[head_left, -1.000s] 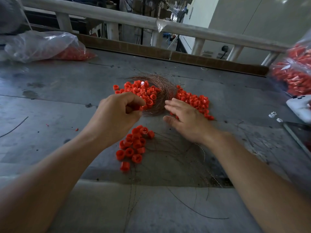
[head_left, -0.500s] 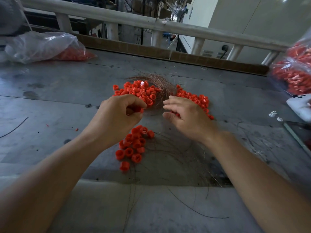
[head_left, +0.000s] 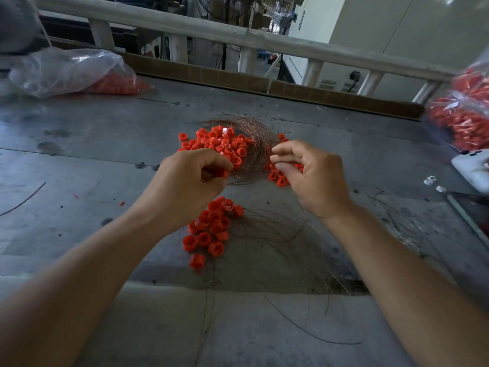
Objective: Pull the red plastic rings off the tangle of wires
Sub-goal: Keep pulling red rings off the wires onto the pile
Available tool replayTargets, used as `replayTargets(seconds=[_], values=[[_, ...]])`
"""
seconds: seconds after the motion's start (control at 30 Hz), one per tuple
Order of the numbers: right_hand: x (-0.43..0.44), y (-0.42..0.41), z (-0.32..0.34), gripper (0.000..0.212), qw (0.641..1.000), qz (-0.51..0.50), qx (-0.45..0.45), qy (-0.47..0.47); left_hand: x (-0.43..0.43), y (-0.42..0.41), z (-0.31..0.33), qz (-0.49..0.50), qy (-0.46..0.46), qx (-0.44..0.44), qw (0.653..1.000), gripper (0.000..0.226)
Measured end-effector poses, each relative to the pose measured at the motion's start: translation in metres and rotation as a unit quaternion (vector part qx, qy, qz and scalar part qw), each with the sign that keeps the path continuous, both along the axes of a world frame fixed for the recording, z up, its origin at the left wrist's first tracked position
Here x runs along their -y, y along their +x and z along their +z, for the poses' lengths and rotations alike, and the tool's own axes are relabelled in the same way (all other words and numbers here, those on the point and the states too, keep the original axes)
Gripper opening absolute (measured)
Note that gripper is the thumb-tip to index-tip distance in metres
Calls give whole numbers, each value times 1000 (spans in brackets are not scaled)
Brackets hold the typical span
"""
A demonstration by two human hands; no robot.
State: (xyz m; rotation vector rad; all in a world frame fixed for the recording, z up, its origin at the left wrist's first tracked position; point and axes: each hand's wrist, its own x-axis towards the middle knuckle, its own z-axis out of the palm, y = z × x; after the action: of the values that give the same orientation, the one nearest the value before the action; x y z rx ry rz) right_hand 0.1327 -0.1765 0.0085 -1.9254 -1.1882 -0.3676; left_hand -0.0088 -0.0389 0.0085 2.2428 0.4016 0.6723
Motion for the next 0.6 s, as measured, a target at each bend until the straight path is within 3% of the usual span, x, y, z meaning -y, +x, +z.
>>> replayTargets(seconds=[0.17, 0.27, 0.6], values=[[2, -9, 8, 17, 995, 10, 41, 87, 2, -1, 3, -8, 6, -1, 1000, 44], [4, -15, 12, 16, 990, 40, 70, 117, 2, -1, 5, -13, 9, 11, 1000, 38], [3, -42, 12, 14, 975, 164, 148, 34, 11, -4, 8, -121, 12, 86, 989, 37]])
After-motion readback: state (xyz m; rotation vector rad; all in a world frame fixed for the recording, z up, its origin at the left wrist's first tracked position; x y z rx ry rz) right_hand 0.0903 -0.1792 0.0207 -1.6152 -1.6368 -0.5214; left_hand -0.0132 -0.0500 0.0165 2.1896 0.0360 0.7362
